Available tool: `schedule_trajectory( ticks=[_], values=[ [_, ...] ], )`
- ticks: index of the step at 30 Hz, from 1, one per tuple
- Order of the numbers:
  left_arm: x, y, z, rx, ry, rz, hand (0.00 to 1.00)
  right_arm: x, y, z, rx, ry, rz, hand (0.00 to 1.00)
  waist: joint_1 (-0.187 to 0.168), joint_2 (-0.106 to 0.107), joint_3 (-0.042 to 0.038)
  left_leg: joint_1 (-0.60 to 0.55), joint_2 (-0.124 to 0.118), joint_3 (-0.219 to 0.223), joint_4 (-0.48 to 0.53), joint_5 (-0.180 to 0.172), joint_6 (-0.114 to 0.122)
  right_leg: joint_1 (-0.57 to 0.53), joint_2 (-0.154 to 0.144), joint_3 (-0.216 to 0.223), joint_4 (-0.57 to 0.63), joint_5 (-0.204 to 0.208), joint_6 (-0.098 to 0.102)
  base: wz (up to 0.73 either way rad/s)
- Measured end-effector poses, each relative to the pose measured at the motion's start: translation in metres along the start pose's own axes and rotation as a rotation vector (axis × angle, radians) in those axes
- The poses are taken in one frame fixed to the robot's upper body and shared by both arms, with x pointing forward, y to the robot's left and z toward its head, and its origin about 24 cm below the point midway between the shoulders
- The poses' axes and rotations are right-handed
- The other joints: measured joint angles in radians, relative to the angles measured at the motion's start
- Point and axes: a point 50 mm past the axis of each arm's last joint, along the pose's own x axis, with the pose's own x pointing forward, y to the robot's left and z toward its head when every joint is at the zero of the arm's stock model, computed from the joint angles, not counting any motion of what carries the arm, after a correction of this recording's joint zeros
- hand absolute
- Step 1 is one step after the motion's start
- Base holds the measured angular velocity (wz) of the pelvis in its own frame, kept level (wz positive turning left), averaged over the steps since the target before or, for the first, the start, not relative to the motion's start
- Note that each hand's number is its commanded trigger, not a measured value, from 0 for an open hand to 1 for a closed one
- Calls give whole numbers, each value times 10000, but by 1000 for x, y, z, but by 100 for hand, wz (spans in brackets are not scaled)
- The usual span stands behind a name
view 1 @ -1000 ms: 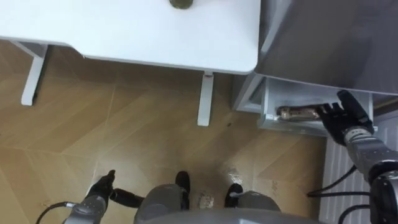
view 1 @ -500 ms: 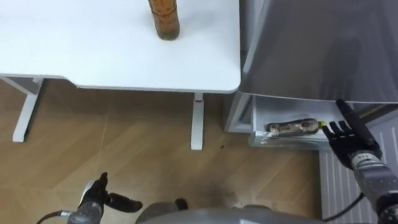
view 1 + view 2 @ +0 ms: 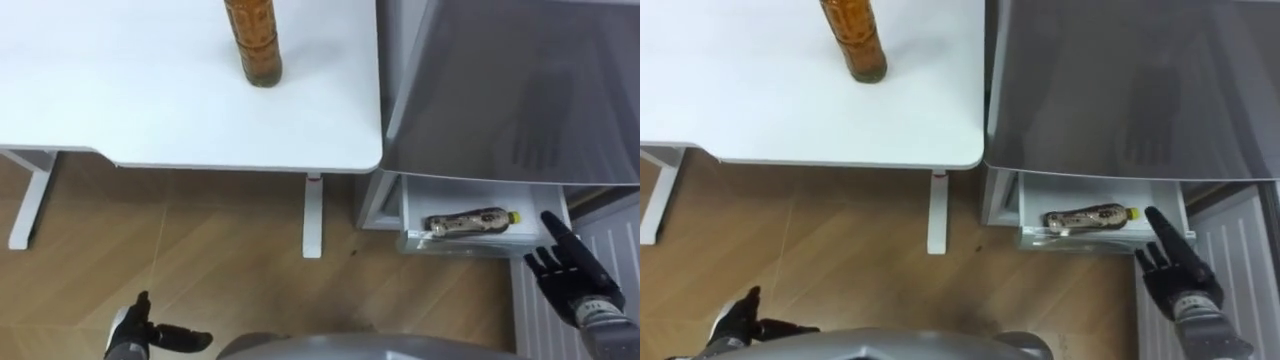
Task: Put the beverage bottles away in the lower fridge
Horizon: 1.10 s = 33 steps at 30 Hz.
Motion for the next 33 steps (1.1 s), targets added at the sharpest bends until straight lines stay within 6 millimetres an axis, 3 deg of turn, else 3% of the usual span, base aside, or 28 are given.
schedule_trajectory(
  ticks=[6,10,15,21,24,33],
  values=[
    [0,-1,-1,28,-5,26,0,-9,-26,-19,-800,791,-886,0,-14,6,35,311,42,-52,-55,-98,-36,280,62,60,-8,3,-3,-3],
    [0,-4,-8,218,326,124,0,-14,-37,-35,-2039,1599,-1208,0,48,28,17,376,53,-129,-30,-106,-39,302,116,290,11,24,-38,-16],
    [3,-18,-6,-157,449,-152,0,-16,-37,-70,-5332,3418,-1069,0,156,48,-7,325,42,-240,45,-113,-28,284,132,303,11,71,-89,-2],
    [4,-26,-12,-173,781,-268,0,-18,-39,-83,-8227,4503,-972,0,227,146,-34,335,43,-244,85,-140,-13,316,139,340,5,76,-87,-1],
    [3,-27,-18,-165,1010,-314,0,-20,-41,-88,-9427,4821,-1046,0,402,121,48,511,45,-202,-15,-147,-18,363,169,558,3,76,-87,-16],
    [2,-37,-14,-336,859,-420,0,-22,-45,-95,-9509,4619,-1504,0,433,187,14,477,43,-273,-15,-163,-14,338,187,611,-13,86,-87,-1]
  ],
)
